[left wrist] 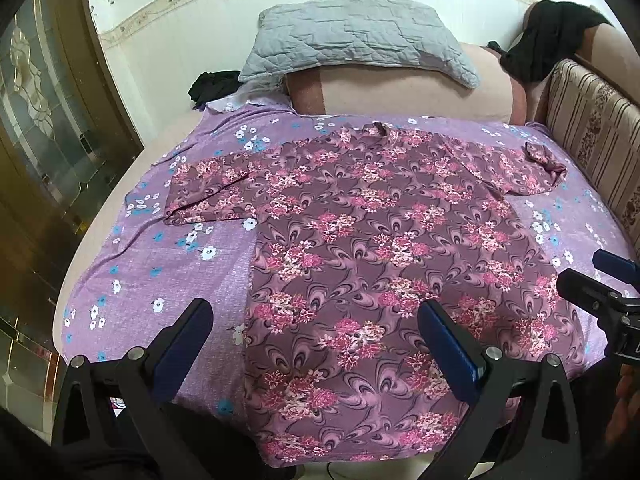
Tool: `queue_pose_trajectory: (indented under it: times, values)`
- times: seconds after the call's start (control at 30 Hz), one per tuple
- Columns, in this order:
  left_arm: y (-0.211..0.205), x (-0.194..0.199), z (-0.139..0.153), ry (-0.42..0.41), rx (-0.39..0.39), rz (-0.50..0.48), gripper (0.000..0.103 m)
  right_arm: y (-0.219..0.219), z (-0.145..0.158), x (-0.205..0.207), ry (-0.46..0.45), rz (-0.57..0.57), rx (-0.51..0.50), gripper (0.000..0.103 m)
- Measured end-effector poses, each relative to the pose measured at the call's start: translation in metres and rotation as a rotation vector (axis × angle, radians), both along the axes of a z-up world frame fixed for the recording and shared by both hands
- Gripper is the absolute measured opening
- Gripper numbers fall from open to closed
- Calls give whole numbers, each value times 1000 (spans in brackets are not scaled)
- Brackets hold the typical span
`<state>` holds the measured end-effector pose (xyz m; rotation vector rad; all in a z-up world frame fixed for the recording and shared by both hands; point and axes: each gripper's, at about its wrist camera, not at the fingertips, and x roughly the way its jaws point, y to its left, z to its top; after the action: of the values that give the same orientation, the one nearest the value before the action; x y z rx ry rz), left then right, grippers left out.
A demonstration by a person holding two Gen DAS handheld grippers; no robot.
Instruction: Fold small clothes
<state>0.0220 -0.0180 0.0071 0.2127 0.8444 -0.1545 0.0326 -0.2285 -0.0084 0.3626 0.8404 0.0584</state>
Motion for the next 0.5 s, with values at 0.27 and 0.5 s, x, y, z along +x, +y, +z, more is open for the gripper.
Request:
queue_pose_trajectory:
  times: [0.27, 0.5]
  values:
    - [-2, 2, -2, 5, -2, -4, 102, 1, 0, 3, 1, 4, 5, 99]
    - [-5, 6, -5, 14, -2, -6, 102, 2, -3, 11, 2, 9, 16, 99]
